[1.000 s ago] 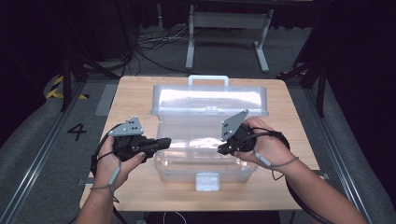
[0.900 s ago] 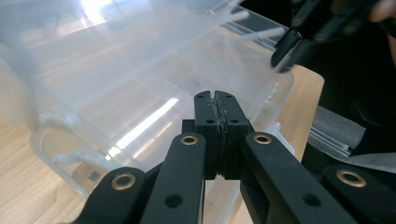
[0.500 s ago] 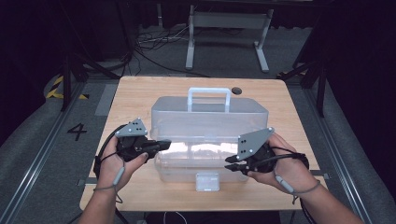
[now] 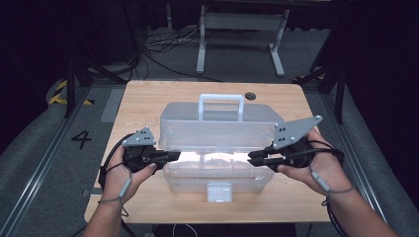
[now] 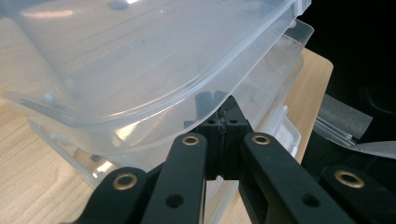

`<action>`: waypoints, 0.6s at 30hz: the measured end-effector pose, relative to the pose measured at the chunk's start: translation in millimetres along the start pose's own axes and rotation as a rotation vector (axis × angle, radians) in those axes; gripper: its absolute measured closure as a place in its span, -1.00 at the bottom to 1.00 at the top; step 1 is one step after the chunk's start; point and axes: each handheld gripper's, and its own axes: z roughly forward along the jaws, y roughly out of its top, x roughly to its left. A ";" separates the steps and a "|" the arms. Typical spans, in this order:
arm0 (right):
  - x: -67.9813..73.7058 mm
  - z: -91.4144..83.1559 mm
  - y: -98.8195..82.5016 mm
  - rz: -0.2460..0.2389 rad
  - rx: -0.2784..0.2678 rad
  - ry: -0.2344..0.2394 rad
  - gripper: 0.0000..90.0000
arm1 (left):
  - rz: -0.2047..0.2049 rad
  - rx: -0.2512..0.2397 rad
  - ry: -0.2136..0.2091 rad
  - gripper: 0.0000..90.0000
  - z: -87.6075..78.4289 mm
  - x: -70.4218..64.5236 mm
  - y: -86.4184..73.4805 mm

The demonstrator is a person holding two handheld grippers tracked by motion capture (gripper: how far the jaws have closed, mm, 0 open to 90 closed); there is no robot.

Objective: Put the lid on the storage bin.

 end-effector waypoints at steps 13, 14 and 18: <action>-25.4 -19.9 15.0 0.156 -0.161 -0.069 0.43 | 0.010 0.050 -0.003 0.98 1.2 -2.3 -2.6; -28.2 -19.8 15.7 0.158 -0.168 -0.083 0.40 | 0.010 0.056 -0.004 0.98 1.3 -2.4 -2.8; -39.1 -16.9 17.9 0.204 -0.193 -0.101 0.32 | 0.011 0.067 -0.007 0.97 1.4 -2.7 -3.5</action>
